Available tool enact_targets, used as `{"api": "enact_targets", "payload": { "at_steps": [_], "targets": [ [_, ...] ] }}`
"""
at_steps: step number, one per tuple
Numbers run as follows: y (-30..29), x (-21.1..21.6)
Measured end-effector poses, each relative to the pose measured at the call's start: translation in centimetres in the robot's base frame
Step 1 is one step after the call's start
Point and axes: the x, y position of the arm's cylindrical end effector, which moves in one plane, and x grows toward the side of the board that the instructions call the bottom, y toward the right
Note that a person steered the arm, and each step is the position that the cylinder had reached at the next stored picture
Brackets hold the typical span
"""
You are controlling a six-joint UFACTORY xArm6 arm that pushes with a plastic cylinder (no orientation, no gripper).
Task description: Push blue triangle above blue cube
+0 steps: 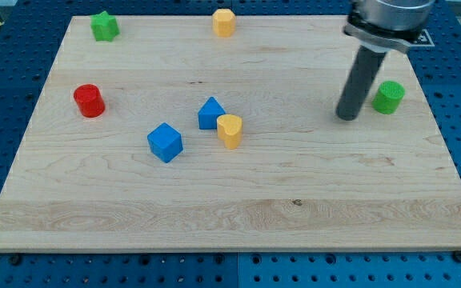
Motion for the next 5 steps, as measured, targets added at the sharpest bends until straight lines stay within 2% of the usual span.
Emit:
{"api": "enact_targets", "payload": {
  "at_steps": [1,2,5],
  "targets": [
    [-4.7,-1.7],
    [-9.5,-1.7],
    [-16.8,-1.4]
  ]
}}
